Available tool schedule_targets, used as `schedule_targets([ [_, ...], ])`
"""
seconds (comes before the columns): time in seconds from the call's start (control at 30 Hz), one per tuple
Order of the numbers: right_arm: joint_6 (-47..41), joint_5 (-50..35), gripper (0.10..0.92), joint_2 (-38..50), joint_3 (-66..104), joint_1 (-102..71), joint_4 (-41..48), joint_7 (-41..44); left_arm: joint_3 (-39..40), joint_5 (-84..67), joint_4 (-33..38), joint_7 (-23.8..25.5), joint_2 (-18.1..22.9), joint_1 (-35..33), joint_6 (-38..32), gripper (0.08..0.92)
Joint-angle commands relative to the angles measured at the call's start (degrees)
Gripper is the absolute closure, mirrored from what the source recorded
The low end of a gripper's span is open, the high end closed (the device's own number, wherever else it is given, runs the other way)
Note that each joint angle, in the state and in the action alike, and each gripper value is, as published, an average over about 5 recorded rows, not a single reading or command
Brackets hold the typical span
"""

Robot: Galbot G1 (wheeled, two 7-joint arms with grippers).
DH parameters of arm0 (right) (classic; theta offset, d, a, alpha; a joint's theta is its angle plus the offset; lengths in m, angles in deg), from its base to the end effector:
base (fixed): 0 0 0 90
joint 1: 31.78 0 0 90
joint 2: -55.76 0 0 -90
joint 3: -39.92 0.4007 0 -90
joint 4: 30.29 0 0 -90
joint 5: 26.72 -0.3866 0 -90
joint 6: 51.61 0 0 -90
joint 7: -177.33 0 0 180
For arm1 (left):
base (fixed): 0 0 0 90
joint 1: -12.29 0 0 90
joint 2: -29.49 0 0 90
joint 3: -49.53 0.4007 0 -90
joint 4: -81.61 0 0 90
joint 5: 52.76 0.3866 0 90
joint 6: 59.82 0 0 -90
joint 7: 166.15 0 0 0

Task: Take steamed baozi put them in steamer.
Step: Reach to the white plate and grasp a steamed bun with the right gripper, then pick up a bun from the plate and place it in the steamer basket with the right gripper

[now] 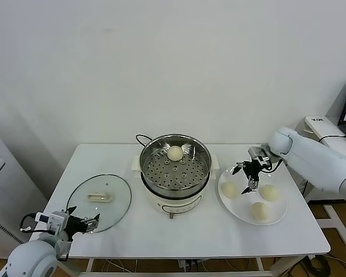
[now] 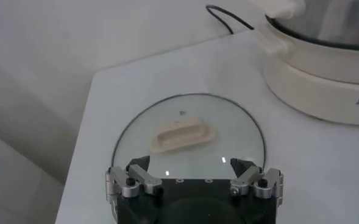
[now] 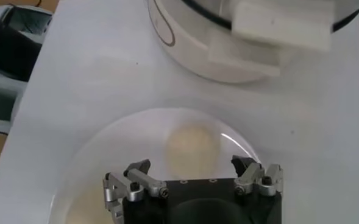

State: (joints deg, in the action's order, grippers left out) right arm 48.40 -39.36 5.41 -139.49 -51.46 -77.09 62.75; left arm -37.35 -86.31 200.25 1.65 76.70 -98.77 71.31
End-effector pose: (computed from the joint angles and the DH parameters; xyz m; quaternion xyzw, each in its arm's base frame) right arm 0.6527 -0.2076 -0.2303 0.5943 -0.5479 0.4818 0.3383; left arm 0.2549 0.1328 -0.2810 -0.0599 -0.9308 -0.1367 0.3338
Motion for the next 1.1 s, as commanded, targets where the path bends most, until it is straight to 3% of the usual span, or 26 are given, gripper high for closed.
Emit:
schedule_targets([
  [0.03, -1.0, 2.9, 0.203, -3.1, 2.9, -3.4, 4.8, 0.0, 0.0, 0.0, 0.0, 0.0, 0.0, 0.0, 0.0, 0.177],
  [0.3, -0.8, 4.3, 0.271, -5.8, 5.6, -5.0, 7.6, -0.7, 0.1, 0.0, -0.1, 0.1, 0.1, -0.1, 0.0, 0.177],
  [0.63, -0.7, 5.4, 0.489, -7.7, 7.2, -5.8, 8.9, -1.0, 0.3, 0.0, 0.1, 0.1, 0.1, 0.1, 0.0, 0.177],
  [0.83, -0.6, 5.7, 0.550, -6.8, 6.0, -4.6, 7.3, 0.0, 0.2, 0.0, 0.3, 0.0, 0.1, -0.1, 0.1, 0.177],
  [1.1, -5.5, -6.6, 0.560, 0.0, -10.2, 11.2, -3.5, 3.0, -0.1, -0.1, 0.3, -0.1, 0.0, -0.3, 0.3, 0.177],
])
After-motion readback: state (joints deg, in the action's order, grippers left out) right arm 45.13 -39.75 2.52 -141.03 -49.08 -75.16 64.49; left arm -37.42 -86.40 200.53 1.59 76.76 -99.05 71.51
